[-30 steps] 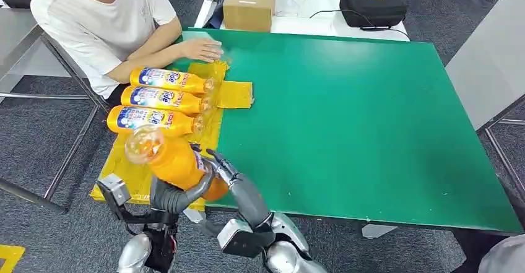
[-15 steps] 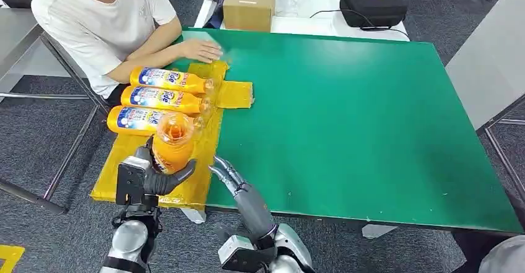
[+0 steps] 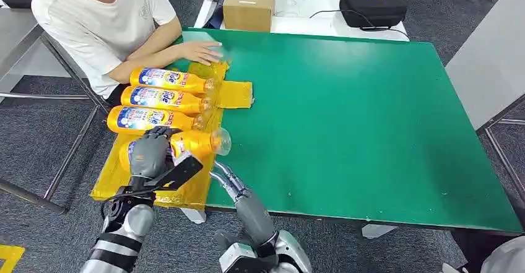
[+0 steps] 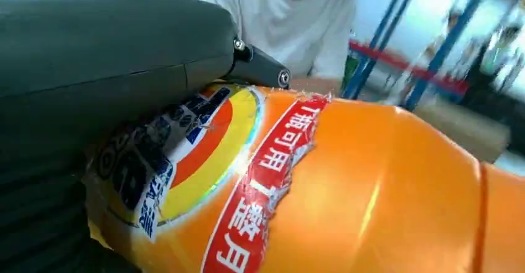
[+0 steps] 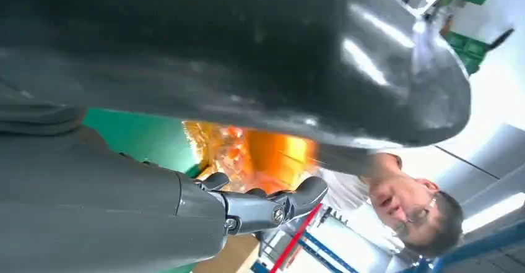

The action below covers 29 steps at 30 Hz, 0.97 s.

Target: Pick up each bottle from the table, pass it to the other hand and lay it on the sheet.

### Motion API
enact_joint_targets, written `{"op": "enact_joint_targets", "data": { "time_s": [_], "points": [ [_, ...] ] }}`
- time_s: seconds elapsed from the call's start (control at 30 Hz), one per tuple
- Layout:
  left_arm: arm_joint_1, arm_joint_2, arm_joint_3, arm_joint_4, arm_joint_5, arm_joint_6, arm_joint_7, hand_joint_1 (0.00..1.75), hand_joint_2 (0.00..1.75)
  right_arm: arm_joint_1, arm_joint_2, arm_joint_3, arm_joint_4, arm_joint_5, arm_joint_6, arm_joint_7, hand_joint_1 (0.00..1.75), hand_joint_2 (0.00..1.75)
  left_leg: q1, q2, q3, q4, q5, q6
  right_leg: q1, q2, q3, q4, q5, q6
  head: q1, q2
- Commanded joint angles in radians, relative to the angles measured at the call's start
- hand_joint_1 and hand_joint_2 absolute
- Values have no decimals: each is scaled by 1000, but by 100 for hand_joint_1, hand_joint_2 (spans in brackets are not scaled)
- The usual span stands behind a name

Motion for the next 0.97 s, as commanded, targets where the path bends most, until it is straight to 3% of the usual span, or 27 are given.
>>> {"op": "enact_joint_targets", "data": {
  "time_s": [0.03,0.43,0.47,0.5,0.63,0.67,0.7,0.73,0.97],
  "points": [
    [-166,71,-90,406,-68,-76,-9,175,175,-3,-28,-41,-32,-35,35,-26,0,0,1,-2,5,-1,-1,-2,1,-2,6,-1,-2,-2,0,0],
    [-316,40,-119,739,-123,-101,42,175,175,-36,-10,-32,8,-72,59,-49,0,0,1,-2,7,-1,0,-2,1,-1,8,-1,0,-2,0,0],
    [-317,39,-122,749,-125,-98,37,152,175,-37,-10,-34,10,-75,59,-50,0,0,1,-2,8,-1,0,-2,1,-1,8,-1,0,-2,0,0],
    [-318,38,-123,754,-126,-102,34,80,175,-37,-9,-35,12,-77,58,-51,0,0,0,-2,8,-2,1,-1,0,-1,9,-1,0,-2,0,0],
    [-316,36,-124,755,-126,-103,33,80,175,-37,-10,-36,12,-78,57,-52,0,0,1,0,12,-2,2,-3,1,1,11,-1,1,-3,0,0],
    [-318,34,-126,755,-126,-111,29,31,175,-37,-10,-37,14,-80,57,-53,0,0,0,-1,13,-2,2,-3,1,0,13,-1,0,-4,0,0],
    [-319,33,-126,758,-122,-123,23,7,175,-38,-9,-39,16,-83,57,-55,0,0,1,-1,14,-2,2,-3,1,1,13,-1,0,-5,0,0],
    [-322,31,-120,763,-106,-152,11,0,175,-41,-7,-41,23,-89,58,-59,0,0,0,-2,15,-2,2,-2,0,-1,15,-1,0,-5,0,0],
    [-357,60,-103,819,9,-353,-100,0,175,-84,13,-34,87,-141,57,-86,0,0,1,3,17,-3,5,-4,1,4,15,-2,4,-9,0,0]
  ]
}}
